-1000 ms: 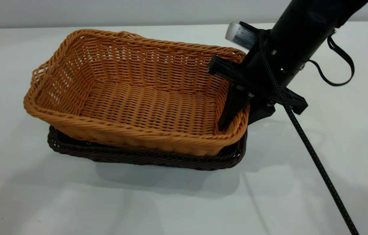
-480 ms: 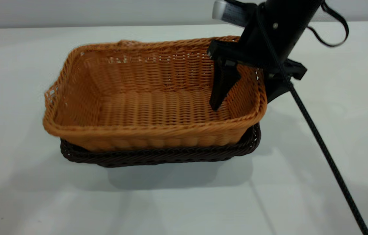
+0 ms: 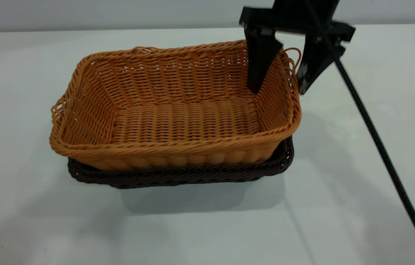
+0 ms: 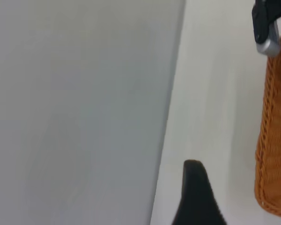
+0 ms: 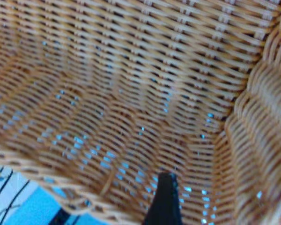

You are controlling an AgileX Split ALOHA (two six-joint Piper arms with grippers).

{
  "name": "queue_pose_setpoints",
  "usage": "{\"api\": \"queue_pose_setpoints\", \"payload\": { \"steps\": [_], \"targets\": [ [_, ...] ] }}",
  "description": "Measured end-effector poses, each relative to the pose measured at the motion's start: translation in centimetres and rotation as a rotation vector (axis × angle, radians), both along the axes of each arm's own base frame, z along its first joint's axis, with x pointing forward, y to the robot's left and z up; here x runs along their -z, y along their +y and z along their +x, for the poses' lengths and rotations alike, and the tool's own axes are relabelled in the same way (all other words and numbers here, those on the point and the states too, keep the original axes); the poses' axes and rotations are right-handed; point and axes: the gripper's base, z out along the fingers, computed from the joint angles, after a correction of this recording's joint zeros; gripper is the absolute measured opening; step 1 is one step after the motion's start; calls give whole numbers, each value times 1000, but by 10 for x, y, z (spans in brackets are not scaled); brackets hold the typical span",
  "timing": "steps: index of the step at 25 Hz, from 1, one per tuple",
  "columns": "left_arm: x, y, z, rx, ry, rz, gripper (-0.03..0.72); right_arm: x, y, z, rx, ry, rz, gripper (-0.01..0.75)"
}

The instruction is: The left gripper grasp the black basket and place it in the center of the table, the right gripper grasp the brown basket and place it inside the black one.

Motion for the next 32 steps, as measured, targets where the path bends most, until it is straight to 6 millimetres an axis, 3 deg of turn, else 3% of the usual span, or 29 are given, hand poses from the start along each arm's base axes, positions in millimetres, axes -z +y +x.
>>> {"api": "queue_pose_setpoints", "payload": {
  "steps": [3, 9, 15, 20, 25, 28, 32],
  "targets": [
    [-13, 9, -18, -40, -12, -69, 435, -22, 1, 8, -31, -40, -5, 584],
    [-32, 27, -55, -119, 13, -197, 435, -93, 3, 16, -15, -231, 57, 575],
    [-44, 50, -102, -205, 83, -327, 435, -185, -11, -16, -12, -424, 133, 574],
    [-47, 73, -133, -354, 133, -406, 435, -270, -34, -72, 10, -618, 220, 574],
    [-45, 99, -143, -630, 93, -516, 435, -338, -64, -143, 29, -810, 309, 574],
    [-34, 111, -149, -731, 74, -527, 435, -355, -83, -189, 29, -886, 341, 574],
    [-1, 115, -153, -790, 126, -488, 435, -349, -108, -242, 31, -939, 326, 574]
  ]
}}
